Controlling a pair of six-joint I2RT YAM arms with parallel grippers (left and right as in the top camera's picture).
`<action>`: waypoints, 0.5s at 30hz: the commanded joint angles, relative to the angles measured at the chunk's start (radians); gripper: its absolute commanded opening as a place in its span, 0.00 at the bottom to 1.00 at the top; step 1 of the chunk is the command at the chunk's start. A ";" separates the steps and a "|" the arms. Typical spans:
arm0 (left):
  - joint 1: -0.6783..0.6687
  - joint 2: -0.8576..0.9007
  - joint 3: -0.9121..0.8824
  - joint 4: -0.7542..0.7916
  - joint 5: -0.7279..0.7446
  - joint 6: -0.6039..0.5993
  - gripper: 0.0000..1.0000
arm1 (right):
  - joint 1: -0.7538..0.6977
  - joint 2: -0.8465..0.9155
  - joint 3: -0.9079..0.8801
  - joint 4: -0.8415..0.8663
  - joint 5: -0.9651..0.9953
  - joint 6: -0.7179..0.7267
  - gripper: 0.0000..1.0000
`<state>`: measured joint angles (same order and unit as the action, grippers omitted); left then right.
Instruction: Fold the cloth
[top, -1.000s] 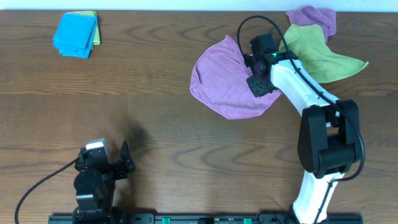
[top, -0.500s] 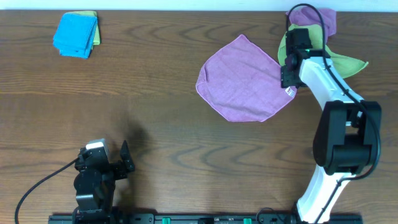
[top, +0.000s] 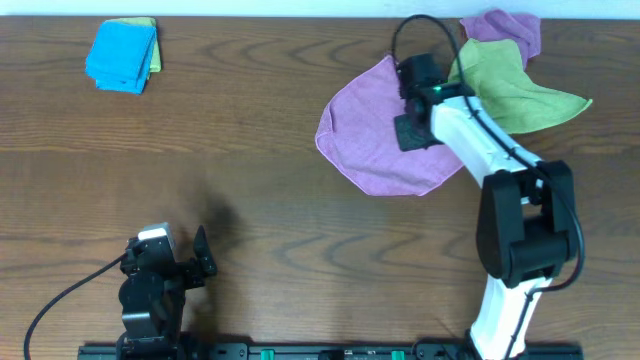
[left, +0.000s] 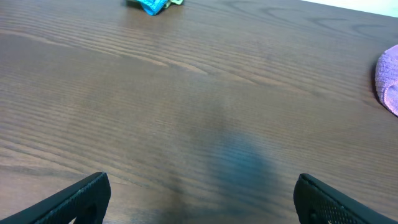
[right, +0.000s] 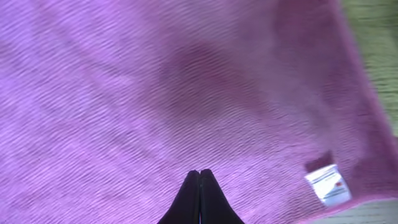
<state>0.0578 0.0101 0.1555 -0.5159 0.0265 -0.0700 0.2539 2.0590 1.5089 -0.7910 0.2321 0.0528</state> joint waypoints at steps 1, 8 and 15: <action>-0.002 -0.006 -0.014 0.002 0.000 0.014 0.95 | -0.010 -0.005 0.011 -0.038 0.040 -0.024 0.01; -0.002 -0.006 -0.014 0.002 0.000 0.014 0.95 | -0.030 -0.008 0.011 -0.196 -0.163 -0.015 0.02; -0.002 -0.006 -0.014 0.002 0.000 0.014 0.95 | -0.021 -0.143 0.011 -0.190 -0.206 -0.008 0.02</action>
<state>0.0578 0.0101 0.1555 -0.5159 0.0265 -0.0700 0.2264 2.0262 1.5093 -0.9844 0.0589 0.0425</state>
